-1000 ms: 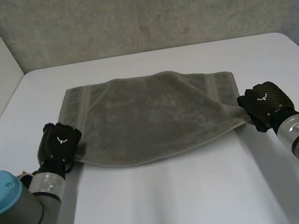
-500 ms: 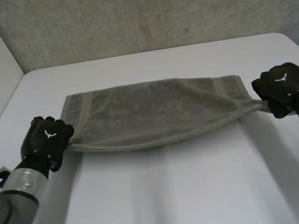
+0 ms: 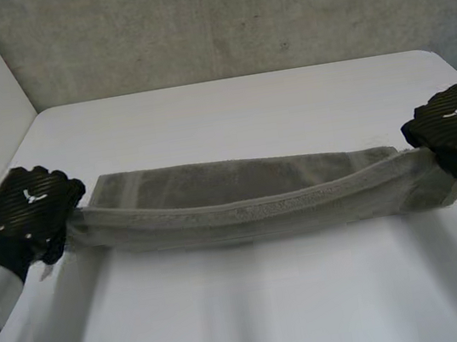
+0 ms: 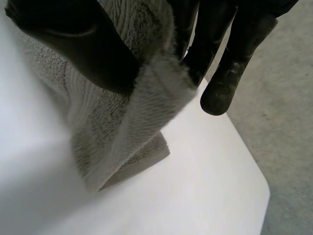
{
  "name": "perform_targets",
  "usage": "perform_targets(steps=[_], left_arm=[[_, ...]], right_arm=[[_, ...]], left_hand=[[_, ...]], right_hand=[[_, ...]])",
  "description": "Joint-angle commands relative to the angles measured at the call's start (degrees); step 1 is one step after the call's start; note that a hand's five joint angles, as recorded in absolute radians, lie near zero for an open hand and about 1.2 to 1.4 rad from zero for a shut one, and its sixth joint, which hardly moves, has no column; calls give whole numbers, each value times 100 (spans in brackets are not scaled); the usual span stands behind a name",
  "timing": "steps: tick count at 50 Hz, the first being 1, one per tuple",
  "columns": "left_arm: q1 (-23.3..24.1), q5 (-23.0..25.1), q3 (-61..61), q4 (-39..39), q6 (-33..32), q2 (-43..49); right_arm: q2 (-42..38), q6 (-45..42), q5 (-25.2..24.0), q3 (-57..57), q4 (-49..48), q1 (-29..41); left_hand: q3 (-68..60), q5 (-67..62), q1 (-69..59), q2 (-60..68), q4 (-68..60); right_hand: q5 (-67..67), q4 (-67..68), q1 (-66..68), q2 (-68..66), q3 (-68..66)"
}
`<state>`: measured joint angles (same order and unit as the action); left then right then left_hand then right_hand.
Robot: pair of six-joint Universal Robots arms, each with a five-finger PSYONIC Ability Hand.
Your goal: Fold the towel.
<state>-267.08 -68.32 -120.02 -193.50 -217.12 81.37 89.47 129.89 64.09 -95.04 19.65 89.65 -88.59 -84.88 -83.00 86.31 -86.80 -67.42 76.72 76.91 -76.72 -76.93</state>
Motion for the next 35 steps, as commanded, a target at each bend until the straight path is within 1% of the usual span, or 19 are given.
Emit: perform_targets(steps=[1, 2, 3, 4, 5, 7, 8, 10, 12, 13, 15, 21, 25, 26, 27, 28, 29, 30, 35], left_arm=[[366, -41, 1083, -319, 109, 1993], [367, -41, 1086, -320, 109, 1996], [411, -76, 1451, -293, 100, 2432], [446, -137, 1821, -258, 109, 2827], [446, -138, 1824, -258, 109, 2831], [525, -400, 2559, -258, 100, 3461], [525, -402, 2563, -258, 100, 3464], [578, -569, 2949, -258, 109, 3789], [718, -805, 3658, -249, 109, 4367], [719, -806, 3661, -249, 109, 4370], [841, -946, 4291, -206, 117, 4851], [1018, -1008, 5041, -179, 109, 5415], [1149, -1008, 5419, -214, 100, 5697], [1202, -1017, 5610, -214, 91, 5862], [1228, -1078, 5743, -179, 91, 5994], [1229, -1078, 5744, -179, 91, 5995], [1229, -1226, 5796, -179, 82, 6056], [1237, -1419, 5823, -205, 74, 6083], [1237, -1833, 5832, -232, 73, 6031]], right_arm=[[-1395, -122, 252, 801, -663, 210], [-1711, -87, 436, 1064, -769, 307], [-1714, -86, 438, 1067, -770, 308], [-2036, -43, 638, 1319, -839, 429], [-2039, -42, 640, 1322, -840, 431], [-2625, 71, 1016, 1803, -989, 728], [-2628, 72, 1018, 1805, -989, 729], [-3118, 133, 1254, 2181, -1208, 922], [-3329, 142, 1325, 2339, -1322, 966], [-3331, 142, 1326, 2341, -1323, 967], [-3725, 203, 1457, 2595, -1621, 1010], [-4210, 432, 1712, 2965, -2097, 1186], [-4579, 459, 2055, 3290, -2413, 1301], [-4658, 450, 2160, 3360, -2448, 1335], [-4658, 450, 2161, 3361, -2448, 1336], [-4719, 458, 2256, 3413, -2457, 1371], [-4772, 467, 2336, 3439, -2475, 1397], [-4773, 467, 2336, 3440, -2475, 1397], [-4764, 476, 2486, 3457, -2563, 1433]], left_hand=[[859, 1488, 300, -631, 680], [859, 1488, 300, -631, 680], [859, 1488, 300, -631, 680], [859, 1488, 300, -631, 680], [859, 1488, 300, -631, 680], [859, 1488, 300, -631, 680], [859, 1488, 300, -631, 680], [859, 1488, 300, -631, 680], [859, 1488, 300, -631, 680], [859, 1488, 300, -631, 680], [859, 1488, 300, -631, 680], [859, 1488, 300, -631, 680], [859, 1488, 300, -631, 680], [859, 1488, 300, -631, 680], [4038, 4667, 3478, -3809, 3858], [4070, 4699, 3511, -3842, 3891], [7301, 7929, 6741, -7072, 7121], [7800, 8428, 7240, -7571, 7620], [7821, 8450, 7262, -7593, 7642]], right_hand=[[-258, 328, 309, -328, -307], [-258, 328, 309, -328, -307], [-258, 328, 309, -328, -307], [-258, 328, 309, -328, -307], [-258, 328, 309, -328, -307], [-258, 328, 309, -328, -307], [-258, 328, 309, -328, -307], [-258, 328, 309, -328, -307], [-258, 328, 309, -328, -307], [-258, 328, 309, -328, -307], [-258, 328, 309, -328, -307], [-258, 328, 309, -328, -307], [-258, 328, 309, -328, -307], [2067, -1997, -2017, 1997, 2019], [2091, -2021, -2040, 2021, 2042], [5355, -5285, -5304, 5285, 5306], [6742, -6672, -6691, 6672, 6693], [6742, -6672, -6691, 6672, 6693], [6742, -6672, -6691, 6672, 6693]])
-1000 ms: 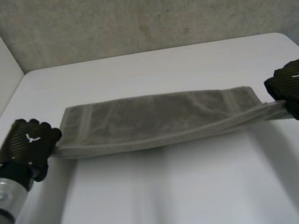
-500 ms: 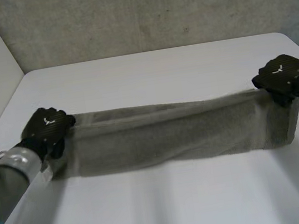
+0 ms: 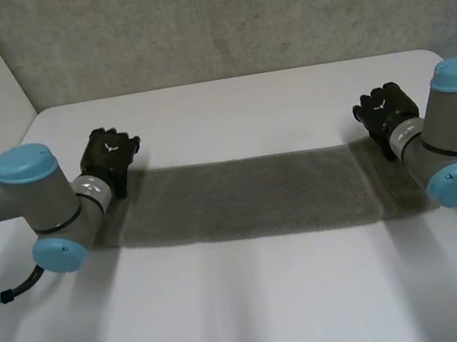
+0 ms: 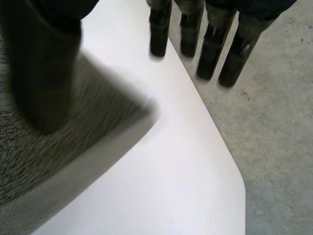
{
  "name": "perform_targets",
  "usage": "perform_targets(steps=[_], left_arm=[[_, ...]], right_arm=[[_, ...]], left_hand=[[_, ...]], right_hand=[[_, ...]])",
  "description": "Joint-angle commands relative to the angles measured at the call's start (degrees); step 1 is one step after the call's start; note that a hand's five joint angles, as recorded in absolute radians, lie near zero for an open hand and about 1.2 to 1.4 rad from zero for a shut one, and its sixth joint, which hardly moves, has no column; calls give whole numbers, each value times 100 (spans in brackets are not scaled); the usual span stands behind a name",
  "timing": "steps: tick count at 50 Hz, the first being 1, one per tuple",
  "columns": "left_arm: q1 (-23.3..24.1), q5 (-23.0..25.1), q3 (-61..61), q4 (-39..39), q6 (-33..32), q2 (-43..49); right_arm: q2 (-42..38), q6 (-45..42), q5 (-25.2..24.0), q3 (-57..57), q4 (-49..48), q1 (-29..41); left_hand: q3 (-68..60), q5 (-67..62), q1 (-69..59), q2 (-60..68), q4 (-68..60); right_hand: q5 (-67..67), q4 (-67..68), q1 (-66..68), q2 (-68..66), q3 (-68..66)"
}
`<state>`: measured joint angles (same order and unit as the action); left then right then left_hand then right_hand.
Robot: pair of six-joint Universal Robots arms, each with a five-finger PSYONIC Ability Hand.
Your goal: Fold the towel.
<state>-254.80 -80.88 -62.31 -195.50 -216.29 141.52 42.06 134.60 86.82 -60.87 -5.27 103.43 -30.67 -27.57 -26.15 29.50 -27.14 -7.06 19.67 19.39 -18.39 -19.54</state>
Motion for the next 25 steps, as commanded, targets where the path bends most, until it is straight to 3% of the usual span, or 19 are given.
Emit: perform_targets(steps=[1, 7, 14, 16, 19, 25], left_arm=[[9, -578, 61, -32, -10, 16], [18, -807, -290, 47, 78, -626], [18, -798, -1617, -32, 262, -1953], [18, -772, -2423, -163, 673, -2609], [35, -772, -2742, -278, 913, -2814], [53, -763, -3744, -638, 1836, -3543]], right_arm=[[-13, 31, 229, 14, -80, 80], [801, 294, 282, -441, -45, 186], [1938, 585, 230, -1595, 8, 177], [2445, 629, 221, -2172, 43, 134], [2728, 629, 212, -2700, 105, 107], [2782, 629, 212, -3221, 184, 98]], left_hand=[[2028, 2718, 1577, -1912, 1676], [2028, 2718, 1577, -1912, 1676], [2012, 2702, 1560, -1895, 1659], [2012, 2702, 1560, -1895, 1659], [2012, 2702, 1560, -1895, 1659], [2012, 2702, 1560, -1895, 1659]], right_hand=[[706, -967, -939, 839, 954], [706, -967, -939, 839, 954], [706, -967, -939, 839, 954], [706, -967, -939, 839, 954], [706, -967, -939, 839, 954], [706, -967, -939, 839, 954]])
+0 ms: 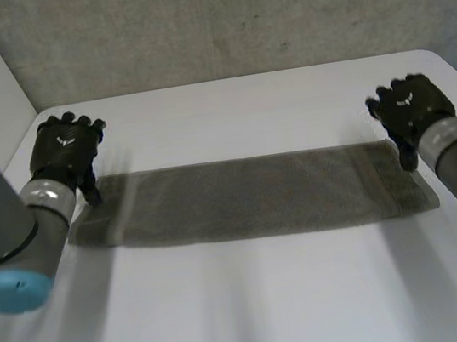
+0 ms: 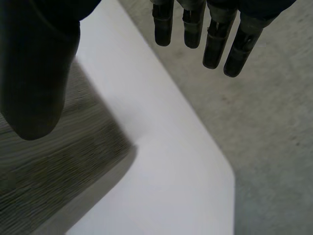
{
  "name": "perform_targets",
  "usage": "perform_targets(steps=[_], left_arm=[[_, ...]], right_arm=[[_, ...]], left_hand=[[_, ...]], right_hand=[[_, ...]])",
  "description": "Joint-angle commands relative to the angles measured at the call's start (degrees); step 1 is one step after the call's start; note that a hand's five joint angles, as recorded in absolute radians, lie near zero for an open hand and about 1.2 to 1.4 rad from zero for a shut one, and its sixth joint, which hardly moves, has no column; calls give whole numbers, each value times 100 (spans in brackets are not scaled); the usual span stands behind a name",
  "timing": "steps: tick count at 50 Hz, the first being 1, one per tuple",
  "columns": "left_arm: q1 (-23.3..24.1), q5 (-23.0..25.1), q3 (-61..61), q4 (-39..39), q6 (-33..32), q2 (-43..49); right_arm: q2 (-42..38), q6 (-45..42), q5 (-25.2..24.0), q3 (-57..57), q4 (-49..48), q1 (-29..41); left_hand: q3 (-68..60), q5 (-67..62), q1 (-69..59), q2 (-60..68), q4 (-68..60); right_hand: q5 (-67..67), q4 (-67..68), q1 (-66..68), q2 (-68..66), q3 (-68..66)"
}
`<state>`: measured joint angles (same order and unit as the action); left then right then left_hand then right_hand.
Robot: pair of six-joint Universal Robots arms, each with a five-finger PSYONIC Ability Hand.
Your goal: Fold the towel.
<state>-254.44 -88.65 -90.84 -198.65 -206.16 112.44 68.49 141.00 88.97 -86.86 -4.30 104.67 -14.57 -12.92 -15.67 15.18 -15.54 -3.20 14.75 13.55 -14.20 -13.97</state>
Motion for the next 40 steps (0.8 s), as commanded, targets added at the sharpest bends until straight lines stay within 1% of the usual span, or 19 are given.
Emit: perform_targets(steps=[1, 4, 6, 7, 8, 10, 11, 12, 13, 20, 21, 22, 24, 25, 26, 33, 35, 38, 40], left_arm=[[8, 15, -1057, -419, 1006, -705], [8, 24, -1313, -648, 1271, -732], [8, 24, -1410, -753, 1350, -732], [8, 24, -1489, -859, 1377, -724], [8, 24, -1490, -860, 1377, -724], [8, 24, -1586, -1035, 1377, -715], [8, 24, -1586, -1035, 1377, -715], [8, 24, -1604, -1096, 1377, -706], [8, 24, -1604, -1097, 1377, -706], [8, 24, -1639, -1150, 1377, -715], [8, 24, -1639, -1150, 1377, -715], [8, 24, -1639, -1150, 1377, -715], [8, 24, -1648, -1150, 1386, -715], [8, 24, -1648, -1150, 1377, -715], [8, 24, -1648, -1150, 1377, -715], [17, 24, -1657, -1150, 1377, -715], [17, 24, -1657, -1150, 1377, -715], [17, 24, -1657, -1150, 1377, -715], [17, 24, -1657, -1150, 1377, -706]], right_arm=[[120, 6, -29, -744, 104, -52], [85, 41, -90, -981, 9, -245], [50, 85, -205, -1061, -18, -351], [-63, 155, -370, -1096, -97, -421], [-64, 156, -372, -1096, -98, -421], [-353, 348, -678, -1105, -299, -509], [-354, 349, -679, -1105, -300, -509], [-433, 436, -758, -1088, -378, -562], [-494, 498, -811, -1079, -440, -606], [-775, 525, -829, -974, -616, -729], [-863, 525, -829, -938, -633, -738], [-864, 525, -829, -938, -634, -738], [-908, 542, -829, -921, -704, -773], [-908, 542, -829, -921, -704, -773], [-899, 534, -820, -921, -756, -843], [-820, 516, -820, -912, -748, -1283], [-768, 437, -829, -877, -704, -1615], [-732, 410, -855, -815, -678, -1836], [-619, 227, -890, -605, -547, -2309]], left_hand=[[402, 1237, 512, -463, 499], [385, 1221, 496, -447, 482], [385, 1220, 496, -447, 482], [368, 1204, 479, -430, 465], [368, 1204, 479, -430, 465], [368, 1204, 479, -430, 465], [368, 1204, 479, -430, 465], [368, 1204, 479, -430, 465], [368, 1204, 479, -430, 465], [368, 1204, 479, -430, 465], [368, 1204, 479, -430, 465], [368, 1204, 479, -430, 465], [368, 1204, 479, -430, 465], [368, 1204, 479, -430, 465], [368, 1204, 479, -430, 465], [368, 1204, 479, -430, 465], [368, 1204, 479, -430, 465], [368, 1204, 479, -430, 465], [368, 1204, 479, -430, 465]], right_hand=[[320, -475, -355, 420, 397], [45, -199, -79, 144, 121], [-8, -147, -27, 92, 69], [-157, 3, 123, -58, -81], [-159, 5, 125, -59, -83], [-1196, 1042, 1162, -1096, -1120], [-1202, 1048, 1168, -1102, -1126], [-1751, 1597, 1717, -1652, -1675], [-1923, 1769, 1889, -1824, -1847], [-2058, 1904, 2024, -1959, -1982], [-2776, 2622, 2742, -2676, -2700], [-2783, 2629, 2749, -2683, -2707], [-5511, 5357, 5477, -5411, -5435], [-5525, 5371, 5491, -5425, -5449], [-6668, 6514, 6634, -6568, -6592], [-6680, 6525, 6645, -6580, -6603], [-6680, 6525, 6645, -6580, -6603], [-6680, 6525, 6645, -6580, -6603], [-6680, 6525, 6645, -6580, -6603]])
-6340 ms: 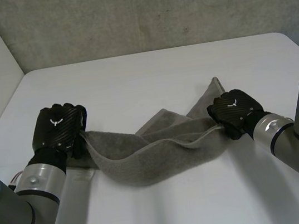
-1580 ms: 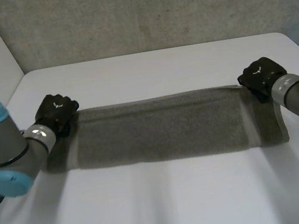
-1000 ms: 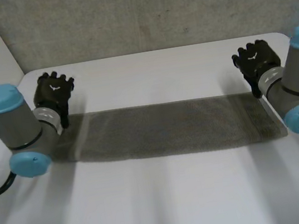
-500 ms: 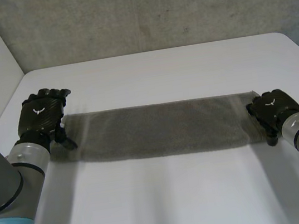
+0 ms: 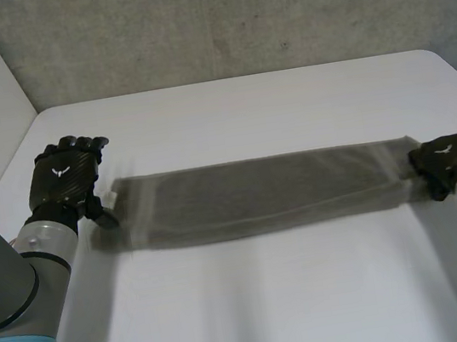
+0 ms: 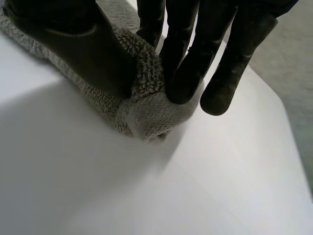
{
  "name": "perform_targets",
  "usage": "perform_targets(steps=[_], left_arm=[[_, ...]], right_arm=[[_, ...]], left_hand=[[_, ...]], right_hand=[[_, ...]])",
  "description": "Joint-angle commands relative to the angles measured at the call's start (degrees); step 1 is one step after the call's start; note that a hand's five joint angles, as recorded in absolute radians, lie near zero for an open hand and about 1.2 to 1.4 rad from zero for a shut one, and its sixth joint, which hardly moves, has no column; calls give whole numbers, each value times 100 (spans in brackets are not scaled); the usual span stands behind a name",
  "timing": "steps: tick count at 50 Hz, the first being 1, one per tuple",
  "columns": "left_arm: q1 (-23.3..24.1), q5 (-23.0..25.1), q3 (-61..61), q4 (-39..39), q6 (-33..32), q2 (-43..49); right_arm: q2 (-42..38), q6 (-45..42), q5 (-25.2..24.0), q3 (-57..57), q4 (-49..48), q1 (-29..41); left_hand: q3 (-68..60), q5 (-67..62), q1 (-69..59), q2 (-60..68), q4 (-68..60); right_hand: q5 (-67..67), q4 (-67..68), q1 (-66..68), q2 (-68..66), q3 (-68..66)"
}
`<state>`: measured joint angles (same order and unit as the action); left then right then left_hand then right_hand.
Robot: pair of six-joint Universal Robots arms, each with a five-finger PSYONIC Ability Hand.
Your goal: Fold the towel.
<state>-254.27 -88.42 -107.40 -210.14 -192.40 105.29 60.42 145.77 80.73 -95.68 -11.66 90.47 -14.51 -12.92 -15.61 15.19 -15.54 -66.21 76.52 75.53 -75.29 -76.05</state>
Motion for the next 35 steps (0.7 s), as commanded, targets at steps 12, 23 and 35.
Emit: perform_targets(steps=[12, 23, 35], left_arm=[[9, 0, 0, -9, 1, 0], [36, -9, 0, -18, -17, 9], [71, -9, -97, -176, -43, 9]], right_arm=[[506, -664, -277, 1887, 1359, -258], [-171, 21, -154, 3205, 1640, 2827], [-1647, 39, 346, 3433, 1306, 4681]], left_hand=[[362, 1204, 472, -430, 465], [379, 1220, 489, -447, 482], [379, 1220, 489, -447, 482]], right_hand=[[-379, 348, 447, -471, -395], [-379, 348, 447, -471, -395], [2040, -2070, -1972, 1948, 2023]])
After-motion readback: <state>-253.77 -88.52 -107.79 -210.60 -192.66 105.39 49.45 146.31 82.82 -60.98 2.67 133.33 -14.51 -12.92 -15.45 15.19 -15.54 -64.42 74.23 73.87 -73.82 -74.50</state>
